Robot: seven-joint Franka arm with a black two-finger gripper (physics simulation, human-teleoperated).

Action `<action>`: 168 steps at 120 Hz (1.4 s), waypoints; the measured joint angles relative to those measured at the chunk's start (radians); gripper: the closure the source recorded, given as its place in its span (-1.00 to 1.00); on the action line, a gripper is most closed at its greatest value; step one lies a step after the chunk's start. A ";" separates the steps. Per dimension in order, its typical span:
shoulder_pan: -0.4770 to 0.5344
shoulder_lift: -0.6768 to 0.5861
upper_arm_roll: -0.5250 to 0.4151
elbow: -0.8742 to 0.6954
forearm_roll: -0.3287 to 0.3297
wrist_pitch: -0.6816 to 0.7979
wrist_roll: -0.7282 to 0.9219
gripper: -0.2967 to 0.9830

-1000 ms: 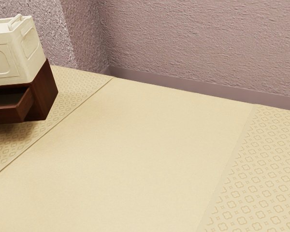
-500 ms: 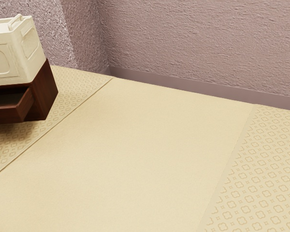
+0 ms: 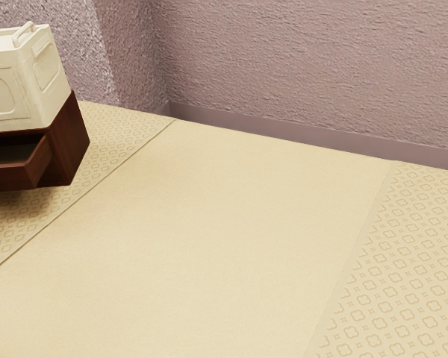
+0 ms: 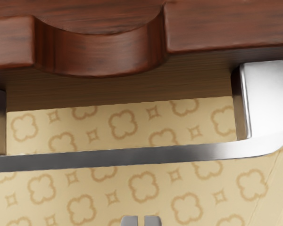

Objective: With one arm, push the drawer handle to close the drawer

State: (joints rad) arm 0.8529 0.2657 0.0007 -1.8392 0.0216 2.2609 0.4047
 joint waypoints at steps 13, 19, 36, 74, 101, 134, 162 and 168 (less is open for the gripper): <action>0.003 0.011 -0.006 0.017 -0.001 -0.001 -0.001 0.69; 0.008 0.016 -0.007 0.021 -0.001 -0.002 -0.001 0.69; 0.012 0.030 -0.007 0.040 0.000 -0.004 -0.002 0.69; 0.007 0.080 -0.009 0.107 -0.001 -0.009 -0.002 0.69; 0.001 0.110 -0.016 0.155 -0.003 -0.014 -0.002 0.69; 0.002 0.153 -0.026 0.219 -0.002 -0.027 -0.003 0.69; 0.010 0.199 -0.044 0.281 0.000 -0.040 -0.003 0.69; 0.010 0.204 -0.044 0.289 0.001 -0.043 -0.003 0.69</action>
State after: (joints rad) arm 0.8628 0.4696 -0.0437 -1.5504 0.0221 2.2179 0.4016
